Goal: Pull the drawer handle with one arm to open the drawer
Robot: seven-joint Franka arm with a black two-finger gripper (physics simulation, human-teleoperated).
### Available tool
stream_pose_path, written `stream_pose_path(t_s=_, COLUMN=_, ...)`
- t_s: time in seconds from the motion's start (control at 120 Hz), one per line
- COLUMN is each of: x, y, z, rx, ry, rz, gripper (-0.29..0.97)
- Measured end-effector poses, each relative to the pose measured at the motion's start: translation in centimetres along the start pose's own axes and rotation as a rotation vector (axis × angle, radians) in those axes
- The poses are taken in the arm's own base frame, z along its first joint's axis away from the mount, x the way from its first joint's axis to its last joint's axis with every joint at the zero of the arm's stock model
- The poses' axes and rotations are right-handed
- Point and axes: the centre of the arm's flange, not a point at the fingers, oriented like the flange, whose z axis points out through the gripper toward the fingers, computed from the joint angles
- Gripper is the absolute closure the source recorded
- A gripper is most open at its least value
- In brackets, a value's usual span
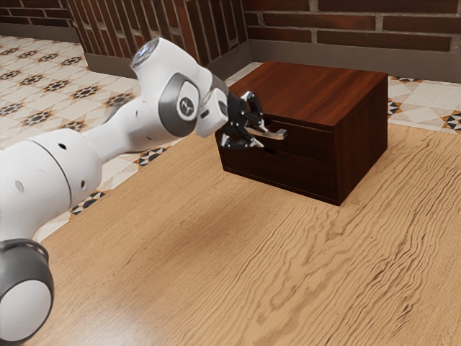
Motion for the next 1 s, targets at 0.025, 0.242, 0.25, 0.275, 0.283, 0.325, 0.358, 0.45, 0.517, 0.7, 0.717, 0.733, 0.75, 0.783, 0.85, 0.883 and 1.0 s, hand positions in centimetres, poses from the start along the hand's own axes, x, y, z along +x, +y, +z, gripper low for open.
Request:
stream_pose_path(t_s=0.025, x=-0.1, y=0.1, z=-0.1, rx=-0.001, ry=-0.001, rz=-0.003, gripper=0.61)
stream_pose_path(t_s=0.242, x=-0.6, y=3.0, z=-1.8, rx=-0.052, ry=-0.007, rz=-0.035, gripper=0.73)
stream_pose_path(t_s=0.25, x=-0.5, y=3.1, z=-1.9, rx=-0.054, ry=-0.006, rz=-0.035, gripper=0.73)
stream_pose_path(t_s=0.275, x=-0.4, y=3.5, z=-2.3, rx=-0.060, ry=-0.006, rz=-0.037, gripper=0.74)
stream_pose_path(t_s=0.283, x=-0.4, y=3.7, z=-2.5, rx=-0.061, ry=-0.006, rz=-0.037, gripper=0.74)
stream_pose_path(t_s=0.325, x=-0.1, y=4.2, z=-3.3, rx=-0.065, ry=-0.005, rz=-0.038, gripper=0.73)
stream_pose_path(t_s=0.358, x=0.4, y=4.6, z=-4.1, rx=-0.069, ry=-0.003, rz=-0.035, gripper=0.72)
stream_pose_path(t_s=0.45, x=1.2, y=6.1, z=-5.7, rx=-0.082, ry=0.002, rz=-0.031, gripper=0.73)
stream_pose_path(t_s=0.517, x=1.6, y=7.1, z=-5.8, rx=-0.097, ry=0.006, rz=-0.028, gripper=0.74)
stream_pose_path(t_s=0.7, x=2.4, y=10.4, z=-7.3, rx=-0.131, ry=0.015, rz=-0.025, gripper=0.72)
stream_pose_path(t_s=0.717, x=2.5, y=10.6, z=-7.5, rx=-0.133, ry=0.015, rz=-0.024, gripper=0.72)
stream_pose_path(t_s=0.733, x=2.5, y=10.9, z=-7.7, rx=-0.134, ry=0.016, rz=-0.024, gripper=0.71)
stream_pose_path(t_s=0.75, x=2.5, y=11.0, z=-7.9, rx=-0.135, ry=0.016, rz=-0.023, gripper=0.71)
stream_pose_path(t_s=0.783, x=2.6, y=11.5, z=-8.2, rx=-0.137, ry=0.016, rz=-0.023, gripper=0.71)
stream_pose_path(t_s=0.85, x=2.9, y=12.5, z=-9.7, rx=-0.135, ry=0.014, rz=-0.021, gripper=0.70)
stream_pose_path(t_s=0.883, x=3.1, y=13.0, z=-10.4, rx=-0.132, ry=0.012, rz=-0.021, gripper=0.71)
stream_pose_path(t_s=1.0, x=3.2, y=14.7, z=-10.6, rx=-0.142, ry=0.014, rz=-0.022, gripper=0.65)
